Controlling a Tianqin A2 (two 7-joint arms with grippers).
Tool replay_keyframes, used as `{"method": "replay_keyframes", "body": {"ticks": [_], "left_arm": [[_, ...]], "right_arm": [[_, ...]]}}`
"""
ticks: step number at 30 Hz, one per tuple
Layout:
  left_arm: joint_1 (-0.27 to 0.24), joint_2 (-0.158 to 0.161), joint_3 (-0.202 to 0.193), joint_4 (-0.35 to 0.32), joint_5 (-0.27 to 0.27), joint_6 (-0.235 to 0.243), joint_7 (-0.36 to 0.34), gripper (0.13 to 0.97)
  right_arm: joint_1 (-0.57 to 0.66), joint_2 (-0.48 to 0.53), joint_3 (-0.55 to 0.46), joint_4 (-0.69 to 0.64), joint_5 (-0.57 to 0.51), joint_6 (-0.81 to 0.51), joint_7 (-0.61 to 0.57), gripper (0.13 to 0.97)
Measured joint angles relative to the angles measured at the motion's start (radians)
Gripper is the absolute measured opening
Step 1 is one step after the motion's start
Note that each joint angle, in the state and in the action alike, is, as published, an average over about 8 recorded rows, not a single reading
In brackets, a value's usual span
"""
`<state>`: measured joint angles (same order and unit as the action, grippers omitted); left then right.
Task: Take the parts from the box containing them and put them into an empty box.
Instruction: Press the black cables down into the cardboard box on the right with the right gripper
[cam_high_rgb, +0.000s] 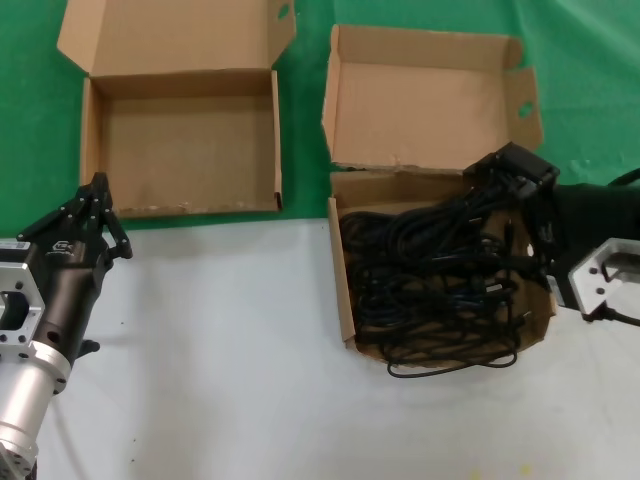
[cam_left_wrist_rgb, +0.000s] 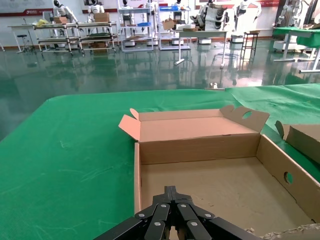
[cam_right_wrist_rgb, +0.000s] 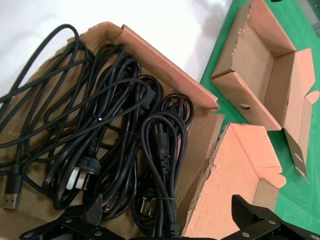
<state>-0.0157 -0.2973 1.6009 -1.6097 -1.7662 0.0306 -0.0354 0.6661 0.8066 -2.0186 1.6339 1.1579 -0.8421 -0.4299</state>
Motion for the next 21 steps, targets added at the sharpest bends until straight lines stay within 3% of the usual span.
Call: {"method": "replay_keyframes", "body": {"ticks": [10, 14, 21], "left_arm": [[0.0, 0.0, 0.0, 0.0, 0.0, 0.0, 0.0, 0.145], [0.0, 0.0, 0.0, 0.0, 0.0, 0.0, 0.0, 0.145], [0.0, 0.0, 0.0, 0.0, 0.0, 0.0, 0.0, 0.145]], "right_arm": [[0.023, -0.038, -0.017, -0.035, -0.043, 0.009, -0.004, 0.83], [0.027, -0.049, -0.022, -0.046, -0.052, 0.013, -0.009, 0.83], [0.034, -0.068, -0.031, -0.065, -0.066, 0.023, -0.018, 0.685]]}}
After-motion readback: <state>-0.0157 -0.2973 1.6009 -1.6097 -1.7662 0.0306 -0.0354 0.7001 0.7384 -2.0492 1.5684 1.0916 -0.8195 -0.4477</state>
